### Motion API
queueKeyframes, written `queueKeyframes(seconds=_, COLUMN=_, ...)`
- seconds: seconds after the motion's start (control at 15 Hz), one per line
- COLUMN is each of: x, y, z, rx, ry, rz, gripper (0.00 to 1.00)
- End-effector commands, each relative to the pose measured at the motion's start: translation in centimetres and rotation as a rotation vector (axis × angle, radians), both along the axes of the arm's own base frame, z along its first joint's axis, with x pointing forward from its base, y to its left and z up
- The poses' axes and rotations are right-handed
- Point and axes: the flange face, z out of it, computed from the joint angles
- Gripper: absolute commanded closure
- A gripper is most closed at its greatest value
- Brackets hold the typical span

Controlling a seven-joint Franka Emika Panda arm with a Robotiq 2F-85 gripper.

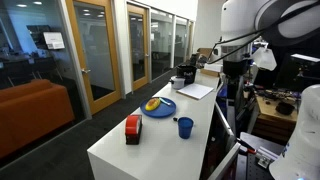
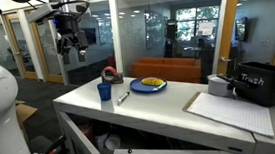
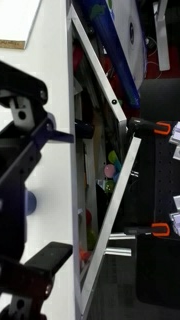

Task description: Pick up the marker and put it in the cup

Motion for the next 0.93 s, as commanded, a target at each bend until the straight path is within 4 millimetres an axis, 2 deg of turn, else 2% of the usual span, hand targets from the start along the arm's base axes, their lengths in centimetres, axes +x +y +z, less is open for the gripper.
queueKeyframes(seconds=0.0, x=0.0, y=0.0, z=0.0, rx=0.000, ry=0.001, rz=0.000, gripper=0.00)
queueKeyframes(seconds=0.6, x=0.0, y=0.0, z=0.0, rx=0.000, ry=0.001, rz=0.000, gripper=0.00)
queueKeyframes(seconds=0.87, x=1.4, y=0.4, z=0.0, rx=-0.007, ry=-0.034, rz=0.004, gripper=0.00)
